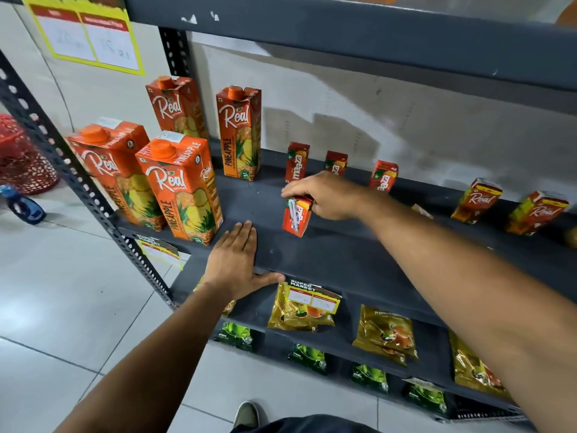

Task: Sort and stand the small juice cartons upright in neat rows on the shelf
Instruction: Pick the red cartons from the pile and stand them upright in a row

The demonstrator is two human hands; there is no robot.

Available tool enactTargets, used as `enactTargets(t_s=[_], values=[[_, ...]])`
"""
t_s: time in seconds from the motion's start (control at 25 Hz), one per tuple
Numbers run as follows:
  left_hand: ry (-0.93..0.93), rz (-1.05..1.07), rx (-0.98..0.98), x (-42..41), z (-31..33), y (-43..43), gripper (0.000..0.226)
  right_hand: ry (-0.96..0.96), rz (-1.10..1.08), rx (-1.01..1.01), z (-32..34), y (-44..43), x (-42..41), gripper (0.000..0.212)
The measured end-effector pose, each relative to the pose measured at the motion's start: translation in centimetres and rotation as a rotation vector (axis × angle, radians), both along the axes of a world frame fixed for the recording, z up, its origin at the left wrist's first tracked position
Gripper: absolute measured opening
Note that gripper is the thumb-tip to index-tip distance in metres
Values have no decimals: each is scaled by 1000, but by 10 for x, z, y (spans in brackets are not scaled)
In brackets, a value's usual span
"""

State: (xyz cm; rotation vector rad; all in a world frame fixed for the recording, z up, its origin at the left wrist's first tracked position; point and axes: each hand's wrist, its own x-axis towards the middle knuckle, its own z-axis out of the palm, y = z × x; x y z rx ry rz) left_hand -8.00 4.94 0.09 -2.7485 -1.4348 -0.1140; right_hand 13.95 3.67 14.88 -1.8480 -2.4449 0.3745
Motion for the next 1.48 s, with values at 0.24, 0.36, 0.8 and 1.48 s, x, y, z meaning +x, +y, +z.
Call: enactTargets(t_s=[0.24, 0.36, 0.8, 1.48], values=[[-16, 0, 19, -2, -4, 1, 127, 57, -4, -36, -13, 4, -1, 62], [-19, -2, 8, -3, -3, 2, 129, 46, 9, -55, -12, 1, 0, 71], [-9, -5, -2, -4, -3, 1, 129, -135, 100, -93, 6, 13, 9, 61], [-158, 39, -29, -1, -4, 0, 74, -125, -134, -109, 8, 11, 1, 64]])
